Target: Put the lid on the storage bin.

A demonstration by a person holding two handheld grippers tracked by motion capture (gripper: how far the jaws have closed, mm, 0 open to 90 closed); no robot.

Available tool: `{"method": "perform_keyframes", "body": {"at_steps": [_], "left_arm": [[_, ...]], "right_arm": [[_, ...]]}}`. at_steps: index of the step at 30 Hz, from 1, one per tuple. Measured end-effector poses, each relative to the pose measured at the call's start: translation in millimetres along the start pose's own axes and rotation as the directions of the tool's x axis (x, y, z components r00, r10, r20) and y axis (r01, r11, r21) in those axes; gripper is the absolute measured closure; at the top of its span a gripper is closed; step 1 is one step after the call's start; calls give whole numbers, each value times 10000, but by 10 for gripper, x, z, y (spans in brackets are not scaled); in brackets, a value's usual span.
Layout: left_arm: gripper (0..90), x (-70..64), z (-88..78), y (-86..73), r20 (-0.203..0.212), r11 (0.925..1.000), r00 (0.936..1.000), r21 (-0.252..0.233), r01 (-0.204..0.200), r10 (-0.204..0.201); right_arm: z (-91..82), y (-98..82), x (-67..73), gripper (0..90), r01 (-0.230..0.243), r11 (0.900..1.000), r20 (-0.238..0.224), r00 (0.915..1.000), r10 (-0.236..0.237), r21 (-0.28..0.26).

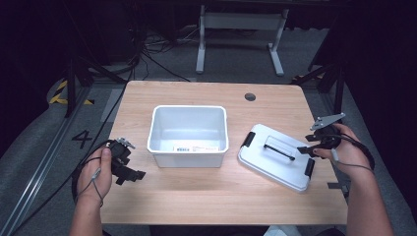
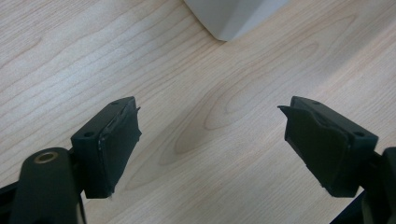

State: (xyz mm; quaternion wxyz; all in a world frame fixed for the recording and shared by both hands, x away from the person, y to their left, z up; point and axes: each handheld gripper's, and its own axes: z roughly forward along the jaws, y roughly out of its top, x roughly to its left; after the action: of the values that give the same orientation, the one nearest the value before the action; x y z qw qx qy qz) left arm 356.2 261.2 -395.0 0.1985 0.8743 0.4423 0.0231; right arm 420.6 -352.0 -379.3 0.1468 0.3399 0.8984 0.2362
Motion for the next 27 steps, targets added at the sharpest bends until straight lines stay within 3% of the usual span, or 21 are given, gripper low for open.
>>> {"method": "perform_keyframes", "body": {"at_steps": [8, 17, 22, 27], "left_arm": [[181, -20, 1, -5, -9, 10000, 10000, 34, -29, 29], [182, -46, 5, -4, -15, 9997, 9998, 107, -222, 223], [179, -76, 29, 6, 143, 9980, 9983, 279, -560, 556], [181, -100, 56, 10, 205, 9967, 9977, 475, -655, 646]], "right_arm": [[-4, 119, 120, 370, 188, 9988, -272, 9994, -200, -448], [110, 189, 220, 345, 383, 9992, -695, 9968, -390, -126], [207, 233, 295, 357, 968, 9953, -1165, 9885, -969, -68], [346, 279, 365, 370, 1145, 9929, -1371, 9845, -1093, 310]]}}
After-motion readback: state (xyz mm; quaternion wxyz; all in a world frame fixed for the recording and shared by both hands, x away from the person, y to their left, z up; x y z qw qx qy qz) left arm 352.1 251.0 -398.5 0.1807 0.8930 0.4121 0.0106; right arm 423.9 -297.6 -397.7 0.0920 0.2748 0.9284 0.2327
